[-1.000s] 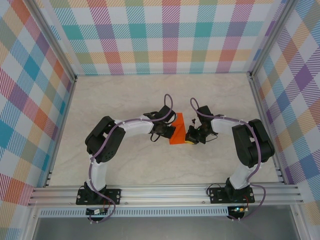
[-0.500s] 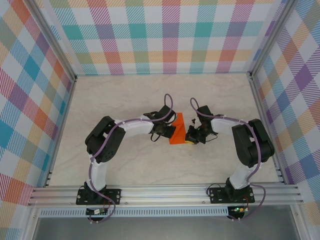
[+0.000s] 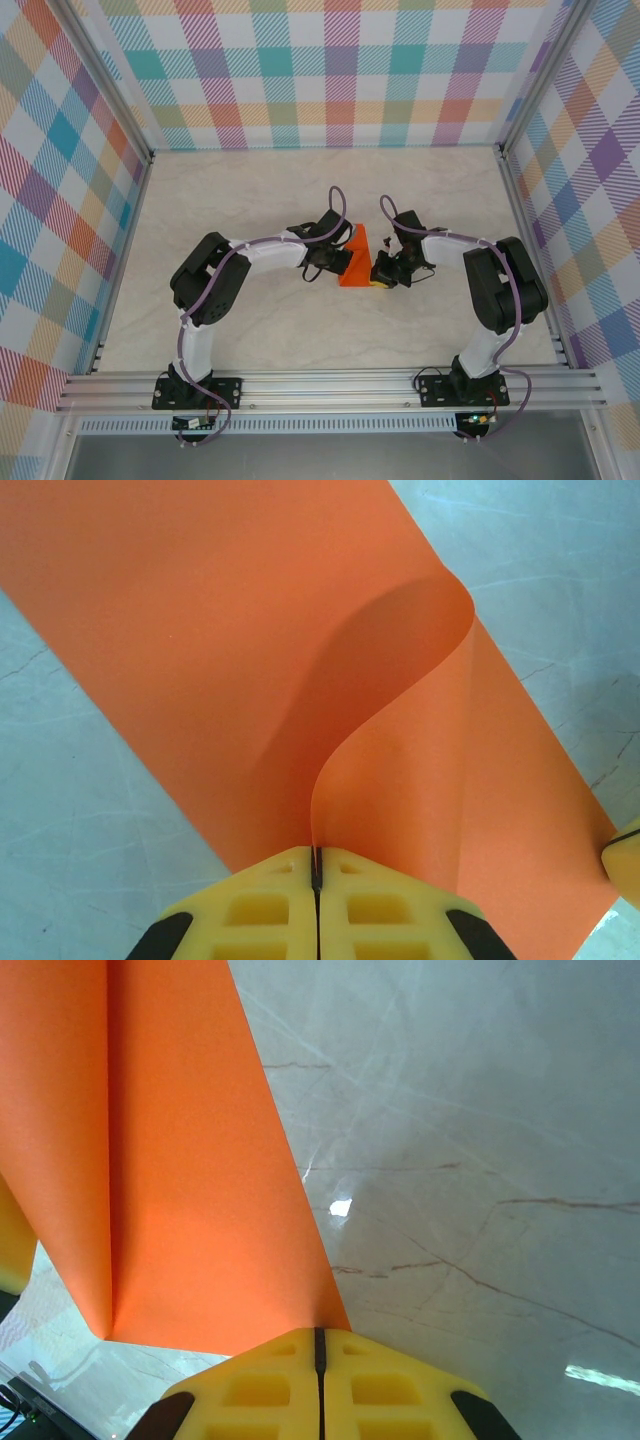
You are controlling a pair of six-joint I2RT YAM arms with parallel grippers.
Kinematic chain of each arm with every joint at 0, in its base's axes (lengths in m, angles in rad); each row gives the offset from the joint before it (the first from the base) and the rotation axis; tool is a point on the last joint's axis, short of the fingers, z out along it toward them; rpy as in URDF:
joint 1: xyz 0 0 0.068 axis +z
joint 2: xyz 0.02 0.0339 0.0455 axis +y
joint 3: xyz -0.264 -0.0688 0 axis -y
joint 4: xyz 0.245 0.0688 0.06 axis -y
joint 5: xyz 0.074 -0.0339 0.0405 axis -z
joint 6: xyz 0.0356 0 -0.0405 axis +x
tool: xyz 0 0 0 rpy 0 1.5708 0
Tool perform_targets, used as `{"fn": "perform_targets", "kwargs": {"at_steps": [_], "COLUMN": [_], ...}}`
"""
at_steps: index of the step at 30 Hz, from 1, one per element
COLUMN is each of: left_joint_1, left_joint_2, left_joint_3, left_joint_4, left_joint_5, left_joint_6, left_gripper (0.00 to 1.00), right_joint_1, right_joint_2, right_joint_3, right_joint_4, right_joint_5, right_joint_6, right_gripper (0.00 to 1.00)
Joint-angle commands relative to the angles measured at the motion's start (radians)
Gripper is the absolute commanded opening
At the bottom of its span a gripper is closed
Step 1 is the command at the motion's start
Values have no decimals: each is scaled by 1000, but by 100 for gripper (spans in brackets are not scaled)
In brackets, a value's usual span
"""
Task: Fold a paper plane with a square sheet of paper (fold left side to right side)
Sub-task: Fold the triangle a second time at the center of the table.
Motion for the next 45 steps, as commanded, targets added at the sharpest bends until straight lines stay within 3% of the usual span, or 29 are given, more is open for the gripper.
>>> {"fn": "perform_targets", "kwargs": {"at_steps": [1,36,45], "left_joint_1": [11,9,10], "left_joint_2": [-31,-23,-19], "left_joint_3": [-18,-29,-39], "left_joint_4": [13,20,28], "left_joint_5": [-4,-34,-15], "left_joint_6": [-5,-5,-5], "left_gripper": [6,7,7], "right_joint_1": [6,6,-4], "right_joint_2": [36,20,-127], "right_joint_3": [-3,9,37], "right_joint_4": [-54,-36,4], "right_joint_5": [59,31,-17], "right_joint_6": [-28,-20,-8], "right_gripper": [7,7,7]}}
